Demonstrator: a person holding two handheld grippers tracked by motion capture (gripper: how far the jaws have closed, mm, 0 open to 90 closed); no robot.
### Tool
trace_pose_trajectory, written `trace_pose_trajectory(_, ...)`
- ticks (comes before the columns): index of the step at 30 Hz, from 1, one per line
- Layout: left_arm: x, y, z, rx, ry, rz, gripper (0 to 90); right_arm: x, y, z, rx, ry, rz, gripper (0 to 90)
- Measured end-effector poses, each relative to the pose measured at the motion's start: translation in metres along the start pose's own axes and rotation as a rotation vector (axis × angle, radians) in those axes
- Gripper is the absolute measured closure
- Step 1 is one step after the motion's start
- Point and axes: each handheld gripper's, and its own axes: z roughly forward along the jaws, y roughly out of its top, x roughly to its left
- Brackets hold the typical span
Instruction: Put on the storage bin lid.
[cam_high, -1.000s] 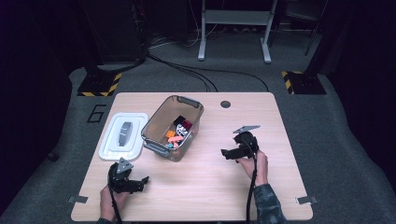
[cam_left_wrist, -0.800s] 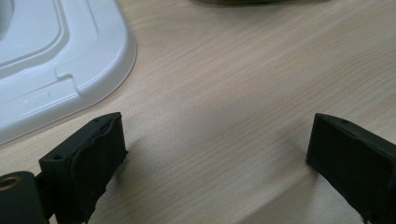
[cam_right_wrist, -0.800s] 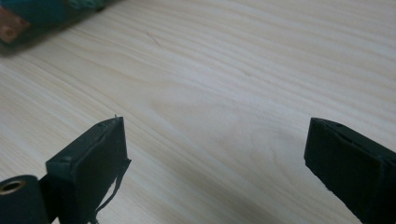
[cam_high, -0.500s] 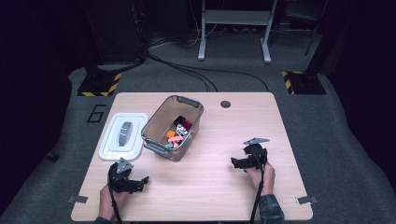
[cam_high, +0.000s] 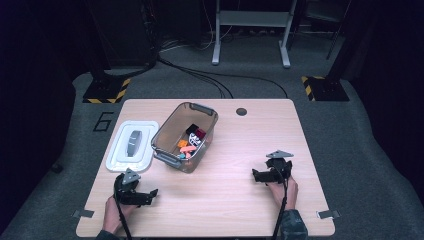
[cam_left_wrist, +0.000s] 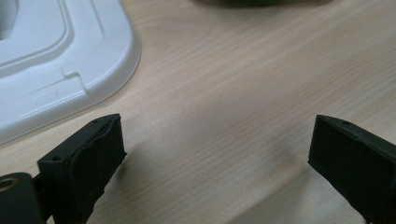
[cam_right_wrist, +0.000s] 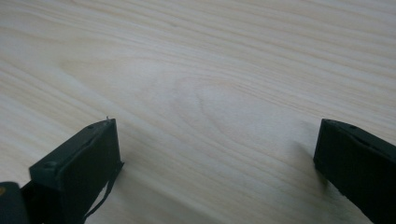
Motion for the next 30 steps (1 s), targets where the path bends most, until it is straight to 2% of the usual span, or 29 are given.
trace_pose_trajectory(6,0.009,0.013,-0.011,-0.024,-0.002,-0.02,0.7,0.0,-0.001,0.001,-0.01,-0.002,0.0,0.0)
trace_pose_trajectory(14,0.028,0.032,-0.019,-0.04,0.038,-0.053,1.6,0.0,-0.001,0.001,-0.014,-0.006,-0.002,0.0)
trace_pose_trajectory(18,0.041,0.038,-0.017,-0.035,0.071,-0.078,1.7,0.0,-0.001,0.001,-0.013,-0.004,0.003,0.0)
trace_pose_trajectory(22,0.055,0.044,-0.015,-0.022,0.081,-0.101,1.8,0.0,0.0,0.001,-0.012,-0.003,0.003,0.0)
trace_pose_trajectory(30,0.079,0.06,-0.005,-0.025,0.133,-0.138,1.9,-0.001,-0.001,0.001,-0.015,-0.002,-0.007,0.0)
